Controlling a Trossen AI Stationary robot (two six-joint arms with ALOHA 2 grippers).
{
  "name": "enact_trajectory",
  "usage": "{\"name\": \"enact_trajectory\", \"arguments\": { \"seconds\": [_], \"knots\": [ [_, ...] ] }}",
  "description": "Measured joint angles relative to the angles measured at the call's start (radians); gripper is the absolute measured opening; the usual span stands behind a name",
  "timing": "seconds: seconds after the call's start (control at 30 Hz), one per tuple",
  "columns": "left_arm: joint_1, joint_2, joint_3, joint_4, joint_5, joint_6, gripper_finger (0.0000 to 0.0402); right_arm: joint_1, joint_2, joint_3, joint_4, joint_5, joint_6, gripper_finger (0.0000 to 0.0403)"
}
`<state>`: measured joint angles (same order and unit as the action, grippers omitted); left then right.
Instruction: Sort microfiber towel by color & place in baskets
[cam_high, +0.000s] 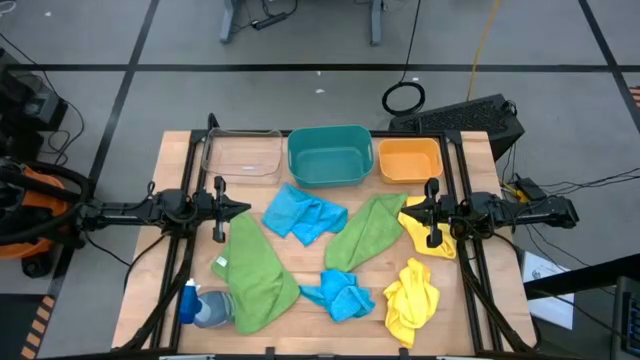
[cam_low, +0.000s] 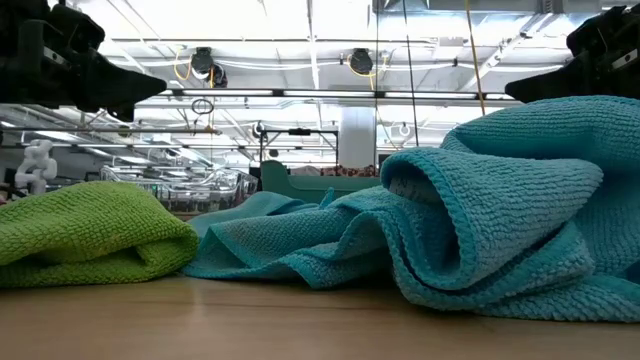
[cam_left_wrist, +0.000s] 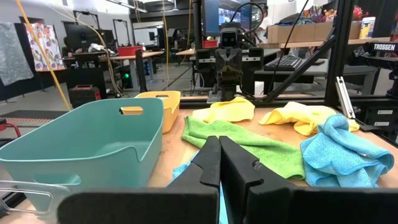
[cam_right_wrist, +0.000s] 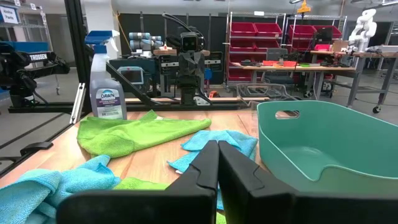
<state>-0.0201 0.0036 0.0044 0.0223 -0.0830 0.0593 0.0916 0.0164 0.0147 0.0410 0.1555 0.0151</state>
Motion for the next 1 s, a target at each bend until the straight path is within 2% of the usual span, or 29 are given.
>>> {"name": "enact_trajectory", "arguments": {
  "seconds": [1.0],
  "knots": [
    [0.0,0.0,0.0,0.025,-0.005,0.0,0.0002,0.0,0.0,0.0,0.0,0.0,0.0,0.0]
  ]
}}
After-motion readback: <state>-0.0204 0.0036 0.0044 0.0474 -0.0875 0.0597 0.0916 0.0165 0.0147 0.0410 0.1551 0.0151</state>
